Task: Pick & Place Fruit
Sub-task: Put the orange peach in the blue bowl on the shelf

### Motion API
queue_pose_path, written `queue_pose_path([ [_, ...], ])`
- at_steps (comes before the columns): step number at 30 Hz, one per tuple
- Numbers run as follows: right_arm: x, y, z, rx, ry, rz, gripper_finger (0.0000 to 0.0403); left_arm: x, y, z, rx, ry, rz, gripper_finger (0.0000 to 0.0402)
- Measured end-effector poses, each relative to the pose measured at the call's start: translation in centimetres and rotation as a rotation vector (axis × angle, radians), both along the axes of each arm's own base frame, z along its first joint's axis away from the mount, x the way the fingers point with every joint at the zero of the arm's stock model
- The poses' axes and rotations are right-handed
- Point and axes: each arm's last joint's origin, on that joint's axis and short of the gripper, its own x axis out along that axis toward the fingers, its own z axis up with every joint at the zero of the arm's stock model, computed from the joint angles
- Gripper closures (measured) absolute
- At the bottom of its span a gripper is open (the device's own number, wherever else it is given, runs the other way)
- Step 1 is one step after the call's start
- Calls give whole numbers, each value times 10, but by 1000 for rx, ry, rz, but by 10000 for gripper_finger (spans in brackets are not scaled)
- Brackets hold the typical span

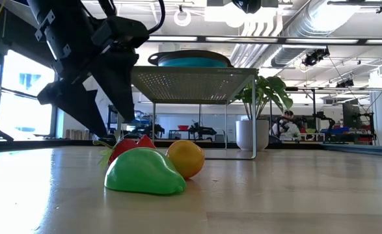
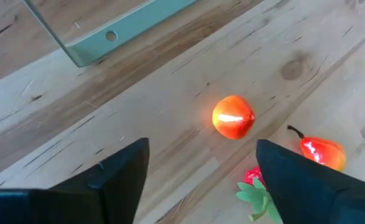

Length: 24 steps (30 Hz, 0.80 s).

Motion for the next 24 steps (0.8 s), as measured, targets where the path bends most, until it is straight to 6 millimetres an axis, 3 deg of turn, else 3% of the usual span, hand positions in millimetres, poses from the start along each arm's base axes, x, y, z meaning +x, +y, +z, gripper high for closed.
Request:
queue_pose_path([
  [5,0,0,0,0,0,0,152,1,-1,1,-14,-18,11,94],
  [18,0,0,0,4,0,-1,152,11,-4,7,-100,-139,69,93],
  [24,0,0,0,4,0,-1,152,18,-7,-9,-119,-113,111,93],
])
